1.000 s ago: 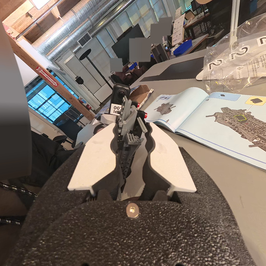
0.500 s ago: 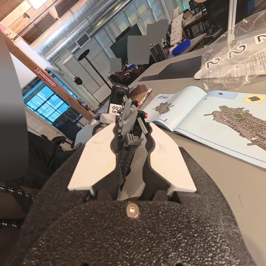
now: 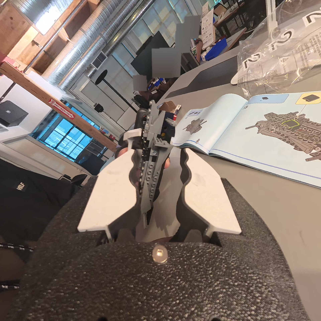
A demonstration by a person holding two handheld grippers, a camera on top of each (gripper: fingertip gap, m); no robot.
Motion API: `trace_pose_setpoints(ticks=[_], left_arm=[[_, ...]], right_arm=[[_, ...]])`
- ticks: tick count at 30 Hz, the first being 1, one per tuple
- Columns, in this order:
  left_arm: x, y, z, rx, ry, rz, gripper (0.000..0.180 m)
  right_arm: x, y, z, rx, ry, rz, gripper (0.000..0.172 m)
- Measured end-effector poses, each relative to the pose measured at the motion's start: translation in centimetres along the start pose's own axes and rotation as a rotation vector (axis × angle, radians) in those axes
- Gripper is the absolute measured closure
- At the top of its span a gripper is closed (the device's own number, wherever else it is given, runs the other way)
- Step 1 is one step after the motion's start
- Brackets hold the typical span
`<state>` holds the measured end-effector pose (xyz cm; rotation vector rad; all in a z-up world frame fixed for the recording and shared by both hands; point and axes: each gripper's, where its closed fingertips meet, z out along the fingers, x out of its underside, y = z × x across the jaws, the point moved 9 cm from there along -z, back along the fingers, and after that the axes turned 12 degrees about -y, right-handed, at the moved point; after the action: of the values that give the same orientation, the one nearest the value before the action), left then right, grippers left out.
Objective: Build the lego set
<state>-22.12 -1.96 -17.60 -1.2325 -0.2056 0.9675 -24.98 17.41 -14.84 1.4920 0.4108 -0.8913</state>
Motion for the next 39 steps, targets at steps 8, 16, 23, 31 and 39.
trace_pose_setpoints(ticks=[8,16,23,31,39], left_arm=[[0.1,0.0,0.1,-0.007,0.004,0.004,0.147],[0.1,0.0,0.1,-0.011,0.01,0.012,0.146],[0.1,0.0,0.1,-0.017,0.006,0.013,0.147],[0.1,0.3,0.3,-0.025,0.016,-0.008,0.142],[0.4,0.4,0.7,-0.068,0.075,0.003,0.128]], right_arm=[[0.1,-0.2,-0.1,-0.013,-0.015,0.02,0.128],[0.4,-0.2,0.2,-0.027,-0.004,0.037,0.128],[1.2,-0.4,0.5,-0.033,0.082,0.049,0.136],[1.4,-1.0,0.2,-0.031,0.115,0.146,0.148],[1.5,-1.5,-0.5,0.044,0.131,0.229,0.148]])
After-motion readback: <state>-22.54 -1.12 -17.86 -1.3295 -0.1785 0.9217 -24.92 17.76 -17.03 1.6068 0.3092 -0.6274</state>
